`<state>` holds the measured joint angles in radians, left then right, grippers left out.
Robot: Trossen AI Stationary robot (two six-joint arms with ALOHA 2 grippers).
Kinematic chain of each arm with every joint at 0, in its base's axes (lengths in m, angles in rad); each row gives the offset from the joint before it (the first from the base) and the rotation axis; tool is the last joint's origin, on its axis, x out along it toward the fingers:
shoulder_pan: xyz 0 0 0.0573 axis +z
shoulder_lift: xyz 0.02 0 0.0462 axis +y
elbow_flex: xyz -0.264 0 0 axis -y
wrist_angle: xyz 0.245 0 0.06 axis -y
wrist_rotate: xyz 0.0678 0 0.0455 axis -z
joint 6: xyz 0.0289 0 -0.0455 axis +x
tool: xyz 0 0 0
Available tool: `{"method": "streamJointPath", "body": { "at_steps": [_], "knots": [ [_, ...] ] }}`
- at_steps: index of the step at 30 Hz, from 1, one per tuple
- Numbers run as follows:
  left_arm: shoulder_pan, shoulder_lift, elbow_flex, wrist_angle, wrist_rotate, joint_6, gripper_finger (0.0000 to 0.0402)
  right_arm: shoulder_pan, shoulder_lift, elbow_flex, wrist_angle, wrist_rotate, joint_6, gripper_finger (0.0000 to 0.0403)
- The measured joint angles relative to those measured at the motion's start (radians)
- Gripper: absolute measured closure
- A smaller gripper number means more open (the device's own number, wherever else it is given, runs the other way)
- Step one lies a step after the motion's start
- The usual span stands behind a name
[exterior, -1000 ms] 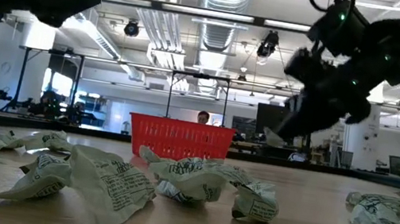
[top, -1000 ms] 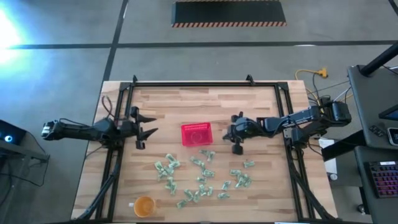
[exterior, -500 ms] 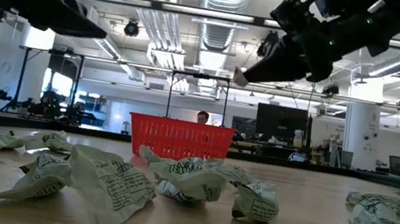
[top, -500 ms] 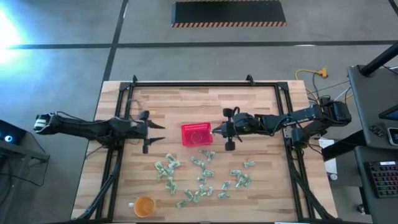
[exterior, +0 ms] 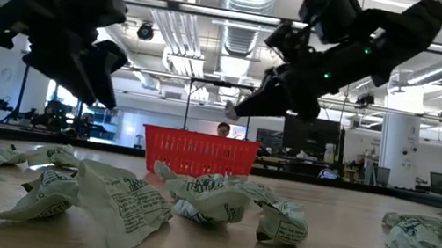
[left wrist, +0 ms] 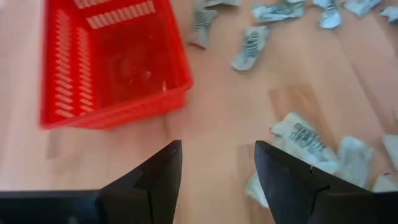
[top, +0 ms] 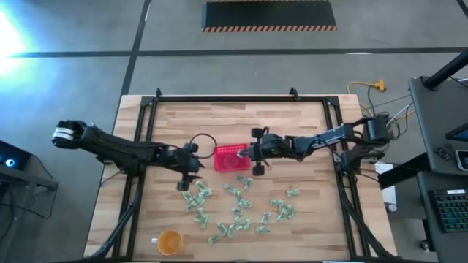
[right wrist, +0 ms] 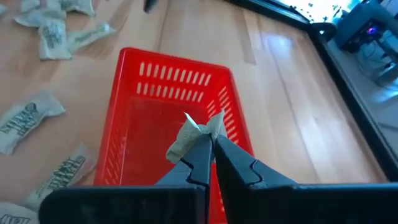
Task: Pick and place items into bin
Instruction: Put the stevia packet into the red bin
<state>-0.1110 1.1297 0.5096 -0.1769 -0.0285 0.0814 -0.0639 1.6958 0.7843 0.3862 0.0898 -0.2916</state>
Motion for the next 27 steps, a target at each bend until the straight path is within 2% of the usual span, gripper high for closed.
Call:
{"method": "streamJointPath", "body": {
  "at_steps": [6, 18, 22, 27],
  "knots": [
    [-0.028, 0.072, 0.048, -0.05, 0.019, -0.04, 0.0217, 0.0, 0.036, 0.064, -0.082, 0.0, -0.025, 0.0382],
    [-0.05, 0.087, 0.054, -0.114, 0.027, -0.104, 0.0217, 0.005, -0.033, 0.077, -0.145, -0.003, 0.0, 0.0267],
    [-0.066, 0.123, 0.052, -0.114, 0.027, -0.106, 0.0217, 0.012, -0.053, 0.07, -0.158, -0.008, 0.0, 0.0252],
    [-0.075, 0.215, 0.049, -0.087, 0.027, -0.103, 0.0217, 0.02, -0.075, 0.07, -0.178, -0.008, -0.002, 0.0252]
  ]
}}
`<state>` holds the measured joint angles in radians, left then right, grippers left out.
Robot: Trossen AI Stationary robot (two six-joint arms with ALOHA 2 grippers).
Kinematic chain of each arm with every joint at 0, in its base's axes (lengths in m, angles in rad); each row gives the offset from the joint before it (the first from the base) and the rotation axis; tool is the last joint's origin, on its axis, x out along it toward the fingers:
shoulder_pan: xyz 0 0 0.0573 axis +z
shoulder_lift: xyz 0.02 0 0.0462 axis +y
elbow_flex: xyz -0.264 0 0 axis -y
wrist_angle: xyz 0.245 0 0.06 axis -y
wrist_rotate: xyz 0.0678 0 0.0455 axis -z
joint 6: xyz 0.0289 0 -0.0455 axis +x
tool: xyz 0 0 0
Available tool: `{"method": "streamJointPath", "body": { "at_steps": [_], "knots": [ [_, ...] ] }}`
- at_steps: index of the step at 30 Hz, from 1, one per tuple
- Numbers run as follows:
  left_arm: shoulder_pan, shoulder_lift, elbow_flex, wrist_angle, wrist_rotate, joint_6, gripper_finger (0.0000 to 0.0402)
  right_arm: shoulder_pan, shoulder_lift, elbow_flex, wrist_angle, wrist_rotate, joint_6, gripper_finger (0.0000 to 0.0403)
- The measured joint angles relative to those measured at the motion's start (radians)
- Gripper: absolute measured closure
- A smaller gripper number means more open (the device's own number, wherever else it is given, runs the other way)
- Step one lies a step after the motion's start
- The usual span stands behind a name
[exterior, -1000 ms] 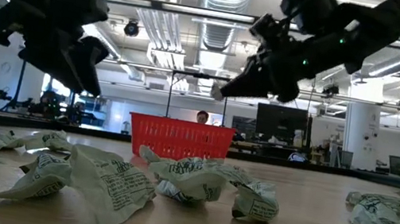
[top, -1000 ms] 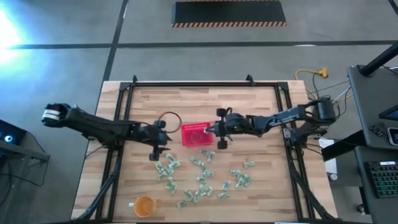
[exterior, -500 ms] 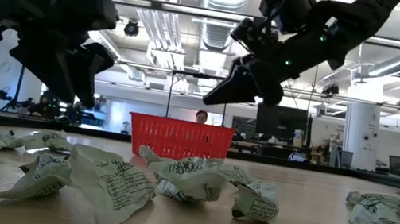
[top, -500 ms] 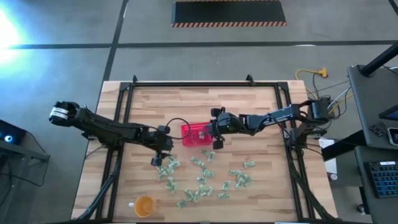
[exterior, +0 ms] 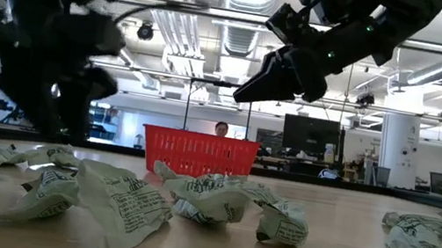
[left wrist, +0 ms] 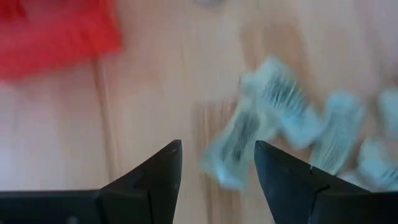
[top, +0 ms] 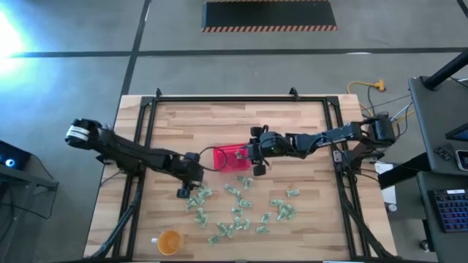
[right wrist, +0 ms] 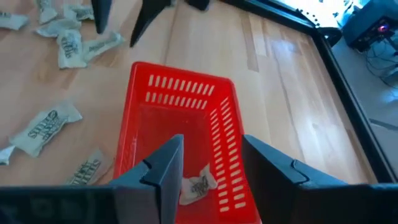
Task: Pick and place items into bin
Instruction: Put the stevia packet into the red bin
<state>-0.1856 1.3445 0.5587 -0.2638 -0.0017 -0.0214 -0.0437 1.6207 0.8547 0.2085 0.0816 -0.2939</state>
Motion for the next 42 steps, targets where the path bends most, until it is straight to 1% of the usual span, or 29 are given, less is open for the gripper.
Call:
{"method": "streamJointPath", "body": {
  "at_steps": [3, 6, 9, 11, 13, 14, 15, 18, 23, 25, 29, 32, 36, 39, 42],
  "knots": [
    [-0.004, 0.054, 0.005, 0.018, 0.0, 0.0, 0.0223, 0.008, -0.019, -0.002, -0.023, -0.001, -0.001, 0.0258],
    [-0.006, 0.085, 0.021, 0.019, 0.0, 0.001, 0.0247, 0.011, -0.045, -0.007, -0.058, -0.003, 0.002, 0.0264],
    [-0.006, 0.086, 0.028, 0.019, 0.002, 0.003, 0.029, 0.014, -0.066, -0.007, -0.097, -0.002, 0.011, 0.0272],
    [-0.006, 0.073, 0.029, 0.019, 0.001, 0.005, 0.0328, 0.017, -0.077, -0.007, -0.108, -0.002, 0.027, 0.0277],
    [-0.006, 0.052, 0.028, 0.019, 0.001, 0.006, 0.037, 0.019, -0.091, -0.008, -0.158, -0.003, 0.045, 0.0283],
    [-0.006, 0.038, 0.027, 0.024, 0.001, 0.007, 0.0385, 0.02, -0.094, -0.008, -0.169, -0.002, 0.056, 0.0286],
    [-0.008, 0.023, 0.024, 0.02, 0.001, 0.007, 0.0392, 0.02, -0.098, -0.008, -0.188, -0.002, 0.069, 0.029],
    [-0.009, -0.007, 0.024, 0.018, 0.001, 0.004, 0.0396, 0.02, -0.103, -0.008, -0.272, -0.002, 0.121, 0.0299],
    [-0.014, -0.079, 0.034, 0.028, -0.013, 0.011, 0.0401, 0.044, -0.102, -0.011, -0.461, -0.002, 0.218, 0.0313],
    [-0.014, -0.103, 0.033, 0.051, -0.064, 0.032, 0.0401, 0.063, -0.102, -0.02, -0.501, -0.002, 0.259, 0.0317],
    [-0.013, -0.127, 0.031, 0.136, -0.217, 0.114, 0.0401, 0.116, -0.102, -0.041, -0.513, -0.002, 0.307, 0.0325],
    [-0.011, -0.116, 0.028, 0.242, -0.299, 0.2, 0.0401, 0.164, -0.102, -0.054, -0.512, -0.003, 0.342, 0.033],
    [-0.001, -0.083, 0.029, 0.391, -0.332, 0.302, 0.0401, 0.221, -0.1, -0.064, -0.509, -0.003, 0.41, 0.033],
    [0.031, -0.046, 0.034, 0.421, -0.363, 0.321, 0.0401, 0.257, -0.099, -0.072, -0.526, -0.003, 0.462, 0.0326],
    [0.073, -0.004, 0.045, 0.442, -0.384, 0.32, 0.0401, 0.284, -0.102, -0.071, -0.596, -0.003, 0.525, 0.0322]
  ]
}}
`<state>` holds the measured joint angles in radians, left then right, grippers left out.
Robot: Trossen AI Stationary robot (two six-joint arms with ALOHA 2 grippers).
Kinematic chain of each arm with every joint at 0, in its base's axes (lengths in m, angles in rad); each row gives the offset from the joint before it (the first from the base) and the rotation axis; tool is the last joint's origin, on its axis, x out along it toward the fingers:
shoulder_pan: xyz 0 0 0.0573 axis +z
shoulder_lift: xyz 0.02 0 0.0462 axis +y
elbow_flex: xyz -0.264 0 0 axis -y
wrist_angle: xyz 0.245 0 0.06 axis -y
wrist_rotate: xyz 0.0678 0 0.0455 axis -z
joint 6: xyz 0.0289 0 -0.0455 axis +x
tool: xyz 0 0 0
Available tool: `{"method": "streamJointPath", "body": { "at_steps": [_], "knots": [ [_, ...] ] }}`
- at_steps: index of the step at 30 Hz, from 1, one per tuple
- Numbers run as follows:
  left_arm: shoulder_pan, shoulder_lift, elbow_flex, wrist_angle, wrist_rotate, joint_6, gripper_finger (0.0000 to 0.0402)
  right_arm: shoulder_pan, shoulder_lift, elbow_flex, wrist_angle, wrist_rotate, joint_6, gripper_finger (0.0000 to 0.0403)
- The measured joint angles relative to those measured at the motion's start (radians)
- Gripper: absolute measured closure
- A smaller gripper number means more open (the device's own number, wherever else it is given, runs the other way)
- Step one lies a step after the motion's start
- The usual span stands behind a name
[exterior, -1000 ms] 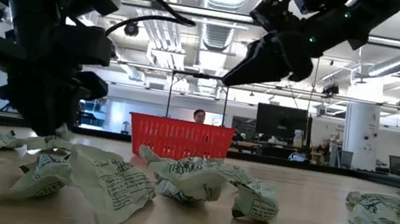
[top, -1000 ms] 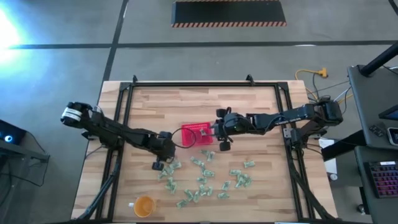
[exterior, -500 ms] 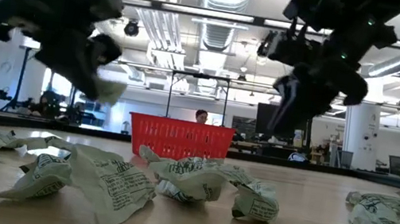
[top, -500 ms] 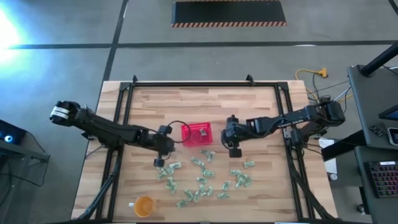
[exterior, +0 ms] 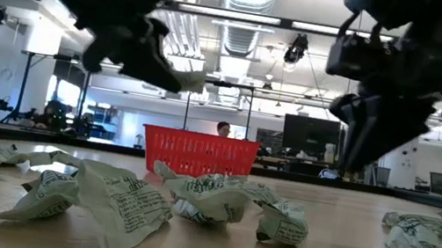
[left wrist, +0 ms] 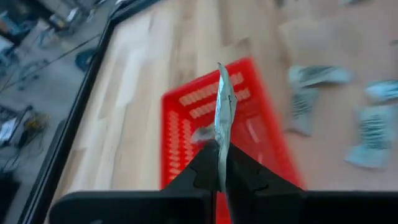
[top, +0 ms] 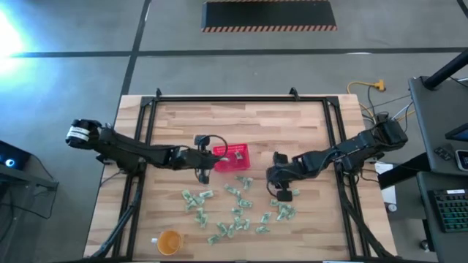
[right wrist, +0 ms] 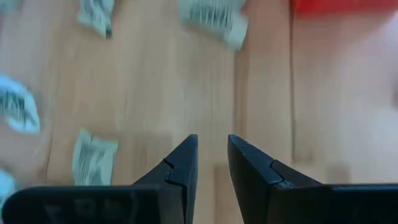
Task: Pick and place items into bin
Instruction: Put the stevia packet into the red bin
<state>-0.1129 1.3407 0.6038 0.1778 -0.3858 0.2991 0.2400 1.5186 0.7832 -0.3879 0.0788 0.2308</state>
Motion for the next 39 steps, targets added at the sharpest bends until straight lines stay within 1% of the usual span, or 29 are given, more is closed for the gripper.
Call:
{"method": "streamJointPath", "body": {
  "at_steps": [4, 11, 13, 15, 19, 24, 28, 34, 37, 39],
  "knots": [
    [0.042, 0.063, 0.009, -0.005, -0.002, -0.002, 0.0401, 0.036, -0.009, 0.008, -0.109, 0.0, 0.099, 0.0322],
    [0.06, 0.165, 0.045, 0.0, 0.011, 0.025, 0.0399, 0.118, -0.049, 0.009, -0.18, -0.006, 0.208, 0.033],
    [0.06, 0.184, 0.054, -0.009, 0.011, 0.046, 0.0385, 0.141, -0.059, 0.009, -0.196, -0.008, 0.239, 0.0327],
    [0.06, 0.203, 0.069, 0.002, 0.015, 0.054, 0.0363, 0.162, -0.067, 0.009, -0.215, -0.009, 0.268, 0.032],
    [0.061, 0.21, 0.087, 0.003, 0.018, 0.055, 0.0303, 0.188, -0.074, 0.007, -0.237, -0.008, 0.314, 0.0299],
    [0.061, 0.182, 0.102, -0.004, 0.018, 0.054, 0.0235, 0.201, -0.044, -0.013, -0.232, -0.008, 0.35, 0.0269],
    [0.061, 0.142, 0.11, -0.003, 0.018, 0.053, 0.0205, 0.201, -0.006, -0.02, -0.234, -0.008, 0.35, 0.0253],
    [0.057, 0.057, 0.109, -0.05, 0.017, 0.046, 0.0198, 0.201, 0.023, -0.023, -0.236, -0.008, 0.354, 0.0251],
    [0.055, 0.007, 0.107, -0.107, 0.017, 0.005, 0.0198, 0.201, 0.038, -0.026, -0.235, -0.008, 0.353, 0.0266],
    [0.052, -0.021, 0.107, -0.128, 0.017, -0.023, 0.0198, 0.201, 0.043, -0.028, -0.23, -0.005, 0.349, 0.0285]
  ]
}}
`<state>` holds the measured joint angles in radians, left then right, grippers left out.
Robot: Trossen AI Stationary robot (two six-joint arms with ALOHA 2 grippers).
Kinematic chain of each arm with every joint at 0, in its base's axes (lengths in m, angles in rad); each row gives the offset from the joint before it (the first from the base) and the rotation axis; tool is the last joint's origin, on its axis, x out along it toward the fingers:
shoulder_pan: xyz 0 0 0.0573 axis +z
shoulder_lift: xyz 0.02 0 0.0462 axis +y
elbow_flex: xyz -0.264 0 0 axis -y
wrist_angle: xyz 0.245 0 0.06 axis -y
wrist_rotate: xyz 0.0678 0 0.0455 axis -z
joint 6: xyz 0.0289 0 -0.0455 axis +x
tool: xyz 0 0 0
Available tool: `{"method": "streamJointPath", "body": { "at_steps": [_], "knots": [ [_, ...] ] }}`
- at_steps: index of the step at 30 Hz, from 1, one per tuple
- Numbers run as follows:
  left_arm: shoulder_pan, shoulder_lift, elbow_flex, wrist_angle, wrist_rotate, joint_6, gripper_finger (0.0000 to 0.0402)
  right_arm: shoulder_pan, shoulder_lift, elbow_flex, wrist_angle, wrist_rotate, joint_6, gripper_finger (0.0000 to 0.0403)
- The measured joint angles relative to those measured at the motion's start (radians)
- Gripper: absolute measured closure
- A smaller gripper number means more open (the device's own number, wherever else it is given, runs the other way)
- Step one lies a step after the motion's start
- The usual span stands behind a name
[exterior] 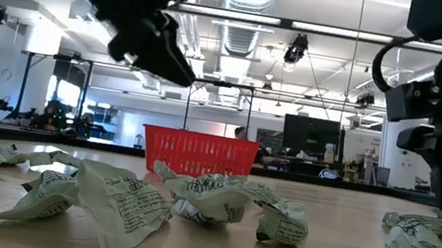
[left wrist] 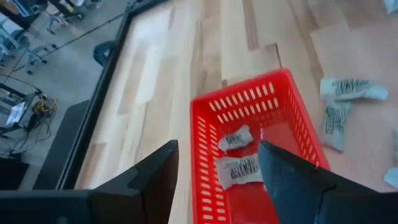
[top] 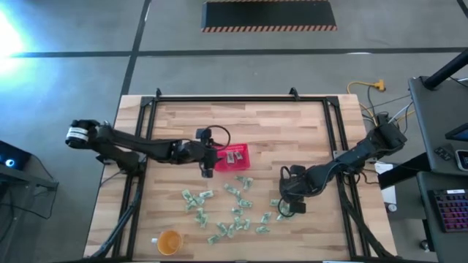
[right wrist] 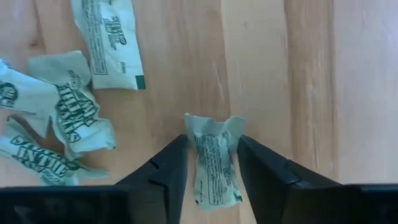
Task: Pick and place items into bin
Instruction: Put the stevia packet into the red bin
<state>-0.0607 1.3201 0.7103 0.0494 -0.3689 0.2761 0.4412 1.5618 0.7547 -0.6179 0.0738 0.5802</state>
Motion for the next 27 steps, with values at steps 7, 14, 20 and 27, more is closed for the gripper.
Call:
{"method": "streamJointPath", "body": {
  "at_steps": [7, 14, 20, 27],
  "knots": [
    [-0.022, -0.097, -0.003, -0.152, 0.001, -0.098, 0.0198, -0.001, -0.001, 0.007, 0.016, 0.096, -0.047, 0.0386],
    [-0.065, -0.154, -0.004, -0.308, 0.015, -0.206, 0.0198, -0.014, -0.004, 0.042, 0.195, 0.37, -0.27, 0.039],
    [-0.111, -0.15, -0.007, -0.34, 0.129, -0.268, 0.0198, -0.061, -0.004, 0.054, 0.532, 0.611, -0.624, 0.039],
    [-0.177, -0.137, -0.05, -0.345, 0.253, -0.348, 0.0198, -0.216, 0.006, 0.052, 0.816, 0.387, -0.845, 0.039]
  ]
}}
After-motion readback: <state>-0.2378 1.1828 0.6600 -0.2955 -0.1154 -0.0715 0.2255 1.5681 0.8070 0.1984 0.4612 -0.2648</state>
